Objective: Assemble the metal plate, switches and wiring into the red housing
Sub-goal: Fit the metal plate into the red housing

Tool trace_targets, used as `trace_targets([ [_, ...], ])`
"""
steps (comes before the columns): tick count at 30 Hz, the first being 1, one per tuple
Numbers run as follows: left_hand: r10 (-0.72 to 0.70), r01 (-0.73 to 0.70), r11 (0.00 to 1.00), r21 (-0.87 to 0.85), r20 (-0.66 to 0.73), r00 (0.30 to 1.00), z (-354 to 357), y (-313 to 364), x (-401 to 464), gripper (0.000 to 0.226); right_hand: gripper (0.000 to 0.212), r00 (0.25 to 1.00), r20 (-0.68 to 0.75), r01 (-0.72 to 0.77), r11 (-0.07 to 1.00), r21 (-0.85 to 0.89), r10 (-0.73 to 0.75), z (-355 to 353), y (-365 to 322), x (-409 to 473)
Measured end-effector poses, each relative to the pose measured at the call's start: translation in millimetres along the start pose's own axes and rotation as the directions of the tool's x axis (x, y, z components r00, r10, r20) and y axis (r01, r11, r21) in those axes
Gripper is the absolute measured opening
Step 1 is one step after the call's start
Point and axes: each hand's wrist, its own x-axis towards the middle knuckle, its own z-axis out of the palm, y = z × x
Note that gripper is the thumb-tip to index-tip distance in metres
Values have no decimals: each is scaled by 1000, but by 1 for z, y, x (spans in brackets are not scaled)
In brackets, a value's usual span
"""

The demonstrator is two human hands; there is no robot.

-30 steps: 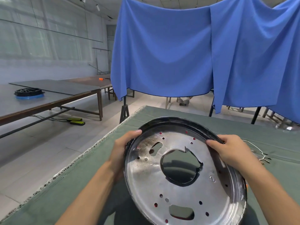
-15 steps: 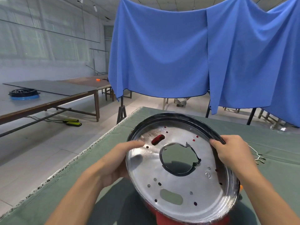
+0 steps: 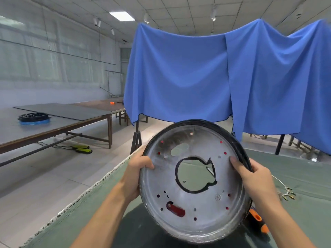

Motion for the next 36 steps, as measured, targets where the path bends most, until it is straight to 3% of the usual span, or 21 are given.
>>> trace_targets([
  [3, 23, -24, 998, 62, 10, 1000, -2, -3, 1, 39, 24, 1000, -23, 12, 1000, -25, -13, 2, 1, 2],
  [7, 34, -17, 984, 178, -93, 995, -3, -5, 3, 29, 35, 998, -45, 37, 996, -81, -41, 2, 1, 5],
  [10, 20, 28, 938, 345, -135, 991, -7, -4, 3, 34, 25, 999, -40, 34, 996, -87, -37, 2, 1, 6],
  [13, 41, 32, 914, 404, -171, 984, -5, -4, 2, 41, 22, 999, -25, 41, 993, -109, -44, 4, 0, 7],
  [19, 153, -59, 929, 364, -237, 959, 7, -11, -4, 47, 33, 985, -70, 130, 951, -279, -156, 3, -1, 7],
  [29, 47, -12, 990, 138, -248, 968, 3, -9, -5, 55, 47, 973, -183, 64, 924, -378, -142, -1, -10, 3],
  [36, 48, -12, 991, 136, -265, 963, 6, -11, -6, 52, 61, 955, -252, 36, 908, -418, -154, -4, -13, 2],
])
